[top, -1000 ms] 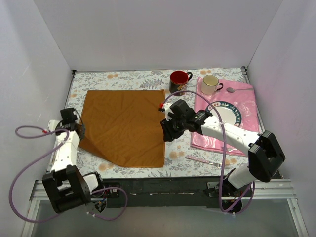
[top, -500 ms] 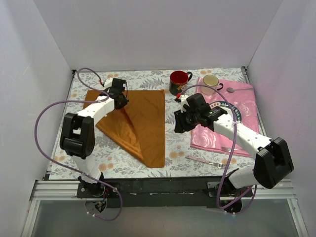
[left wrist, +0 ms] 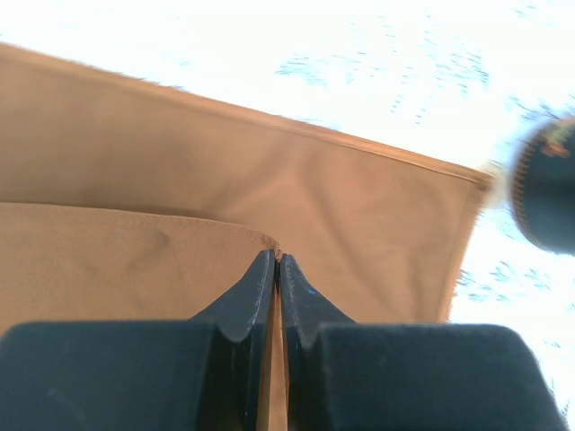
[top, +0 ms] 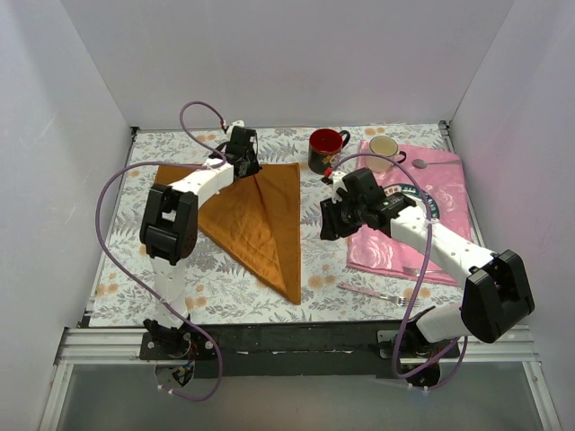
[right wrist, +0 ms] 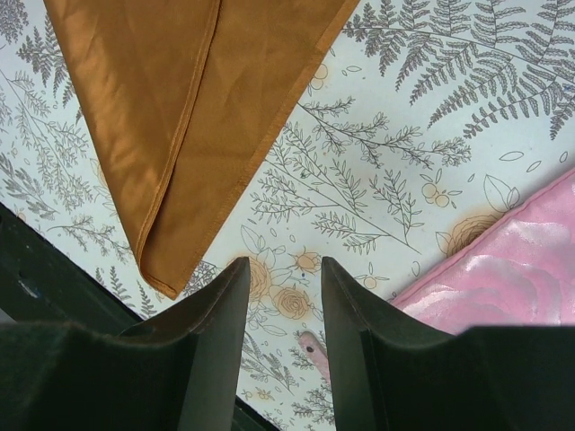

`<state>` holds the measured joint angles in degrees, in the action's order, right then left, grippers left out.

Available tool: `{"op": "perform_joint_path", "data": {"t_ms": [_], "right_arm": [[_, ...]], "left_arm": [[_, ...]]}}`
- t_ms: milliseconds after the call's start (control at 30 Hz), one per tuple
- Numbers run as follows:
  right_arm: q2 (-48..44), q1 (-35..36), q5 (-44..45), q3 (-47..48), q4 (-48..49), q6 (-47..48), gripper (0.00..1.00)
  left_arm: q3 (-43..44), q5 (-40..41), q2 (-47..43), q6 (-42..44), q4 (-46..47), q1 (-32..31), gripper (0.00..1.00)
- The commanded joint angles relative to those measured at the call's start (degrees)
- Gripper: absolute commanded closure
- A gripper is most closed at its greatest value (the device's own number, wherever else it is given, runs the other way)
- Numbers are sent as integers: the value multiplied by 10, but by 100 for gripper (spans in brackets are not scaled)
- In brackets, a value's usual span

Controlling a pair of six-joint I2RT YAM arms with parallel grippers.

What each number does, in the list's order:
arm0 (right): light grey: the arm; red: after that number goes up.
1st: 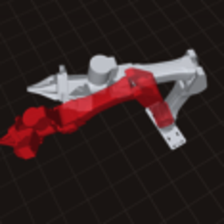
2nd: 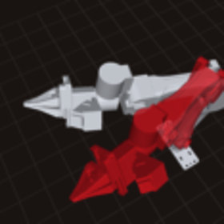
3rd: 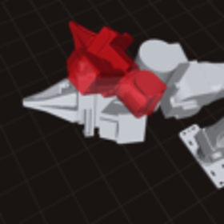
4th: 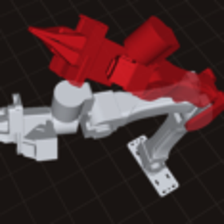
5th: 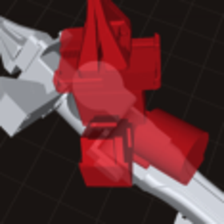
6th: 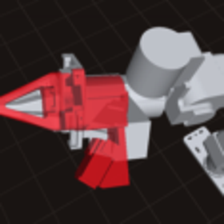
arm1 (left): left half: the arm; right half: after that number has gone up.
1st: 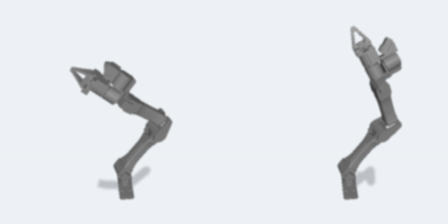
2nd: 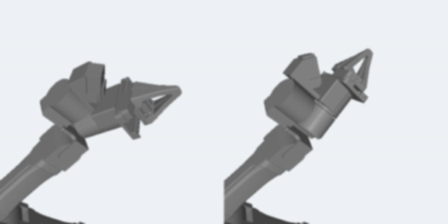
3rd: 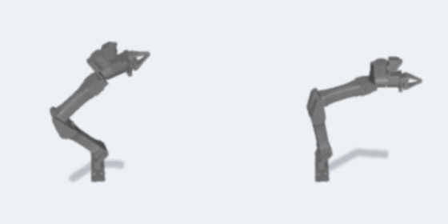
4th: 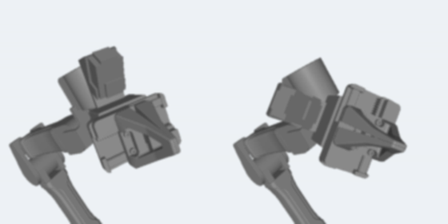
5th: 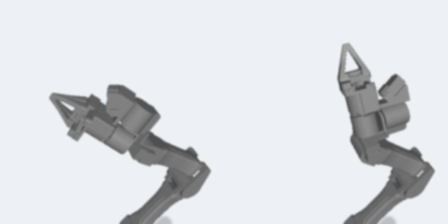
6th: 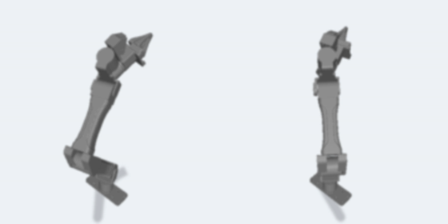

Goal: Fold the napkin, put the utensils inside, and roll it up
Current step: Fold the napkin

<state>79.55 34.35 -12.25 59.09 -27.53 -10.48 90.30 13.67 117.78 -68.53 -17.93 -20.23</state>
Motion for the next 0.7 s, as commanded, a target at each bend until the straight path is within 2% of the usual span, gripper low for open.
{"op": "perform_joint_path", "data": {"t_ms": [0, 667], "right_arm": [[-7, -6, -10, -3, -9, 0, 54], [2, -8, -25, -28, 3, -6, 54]], "left_arm": [[36, -38, 17, 48, 20, -10, 100], [191, -101, 133, 183, -8, -44, 100]]}}
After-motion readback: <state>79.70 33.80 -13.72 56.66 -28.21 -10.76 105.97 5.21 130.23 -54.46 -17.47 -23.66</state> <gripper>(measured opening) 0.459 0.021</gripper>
